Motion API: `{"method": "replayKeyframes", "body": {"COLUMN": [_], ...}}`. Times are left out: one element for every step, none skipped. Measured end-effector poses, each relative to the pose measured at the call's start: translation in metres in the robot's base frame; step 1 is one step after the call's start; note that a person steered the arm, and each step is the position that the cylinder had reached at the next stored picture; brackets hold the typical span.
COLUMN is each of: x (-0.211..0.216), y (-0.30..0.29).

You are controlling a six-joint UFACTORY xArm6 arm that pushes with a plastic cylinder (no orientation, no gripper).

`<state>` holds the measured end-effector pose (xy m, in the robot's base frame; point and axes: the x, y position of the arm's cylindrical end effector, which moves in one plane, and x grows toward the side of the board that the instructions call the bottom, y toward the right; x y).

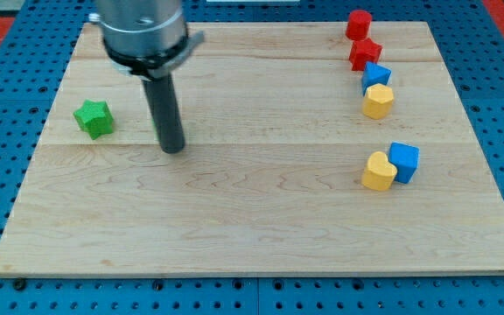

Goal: Push the green circle right to the green star

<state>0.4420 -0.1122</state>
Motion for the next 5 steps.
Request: {"method": "replayKeyframes", "body": {"x": [-0.021, -0.071, -0.072, -0.029, 0.001], "y": [0.031, -0.028, 0.009, 0.047, -0.016]}}
